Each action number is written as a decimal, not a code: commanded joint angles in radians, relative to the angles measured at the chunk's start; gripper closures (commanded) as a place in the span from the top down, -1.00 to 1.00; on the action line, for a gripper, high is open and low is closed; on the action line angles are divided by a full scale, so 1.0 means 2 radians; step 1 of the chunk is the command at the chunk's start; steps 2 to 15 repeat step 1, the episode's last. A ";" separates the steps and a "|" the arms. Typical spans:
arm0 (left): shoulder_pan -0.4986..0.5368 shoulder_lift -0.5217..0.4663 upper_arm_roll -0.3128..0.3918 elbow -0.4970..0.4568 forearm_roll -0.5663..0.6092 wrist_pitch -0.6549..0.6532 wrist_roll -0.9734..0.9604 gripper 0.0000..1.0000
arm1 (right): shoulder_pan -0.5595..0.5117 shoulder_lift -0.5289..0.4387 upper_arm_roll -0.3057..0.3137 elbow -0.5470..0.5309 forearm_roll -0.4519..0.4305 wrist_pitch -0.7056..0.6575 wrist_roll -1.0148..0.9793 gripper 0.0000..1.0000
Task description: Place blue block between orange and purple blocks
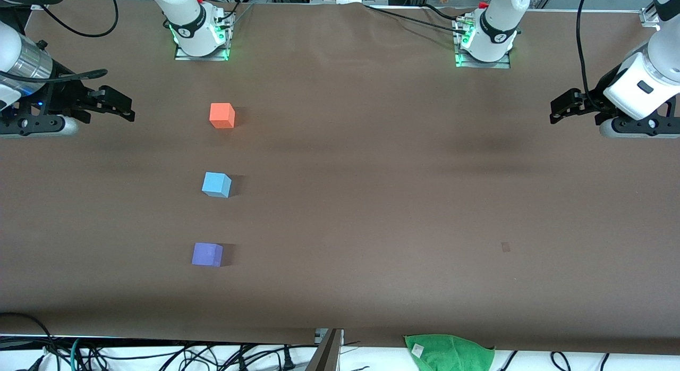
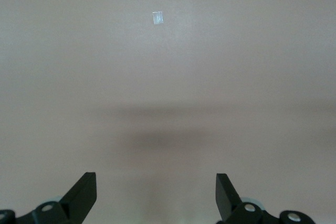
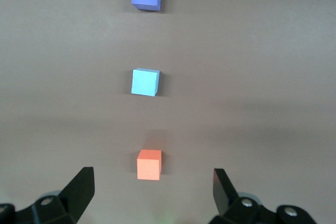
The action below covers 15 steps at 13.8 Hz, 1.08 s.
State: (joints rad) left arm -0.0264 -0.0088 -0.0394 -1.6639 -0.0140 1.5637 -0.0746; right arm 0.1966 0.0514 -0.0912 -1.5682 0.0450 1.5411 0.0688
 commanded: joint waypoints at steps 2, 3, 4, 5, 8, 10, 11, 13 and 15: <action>0.006 -0.009 -0.005 -0.005 -0.004 -0.003 0.004 1.00 | -0.006 0.011 0.012 0.019 -0.009 -0.014 -0.001 1.00; 0.006 -0.009 -0.005 -0.005 -0.004 -0.003 0.004 1.00 | -0.006 0.011 0.012 0.019 -0.009 -0.014 -0.001 1.00; 0.006 -0.009 -0.005 -0.005 -0.004 -0.003 0.004 1.00 | -0.006 0.011 0.012 0.019 -0.009 -0.014 -0.001 1.00; 0.006 -0.009 -0.005 -0.005 -0.004 -0.003 0.004 1.00 | -0.006 0.011 0.012 0.019 -0.009 -0.014 -0.001 1.00; 0.006 -0.009 -0.005 -0.005 -0.004 -0.003 0.004 1.00 | -0.006 0.011 0.012 0.019 -0.009 -0.014 -0.001 1.00; 0.006 -0.009 -0.005 -0.005 -0.004 -0.003 0.004 1.00 | -0.006 0.011 0.012 0.019 -0.009 -0.014 -0.001 1.00; 0.006 -0.009 -0.005 -0.005 -0.004 -0.003 0.004 1.00 | -0.006 0.011 0.012 0.019 -0.009 -0.014 -0.001 1.00; 0.006 -0.009 -0.005 -0.005 -0.004 -0.003 0.004 1.00 | -0.006 0.011 0.012 0.019 -0.009 -0.014 -0.001 1.00; 0.006 -0.009 -0.005 -0.005 -0.004 -0.003 0.004 1.00 | -0.006 0.011 0.012 0.019 -0.009 -0.014 -0.001 1.00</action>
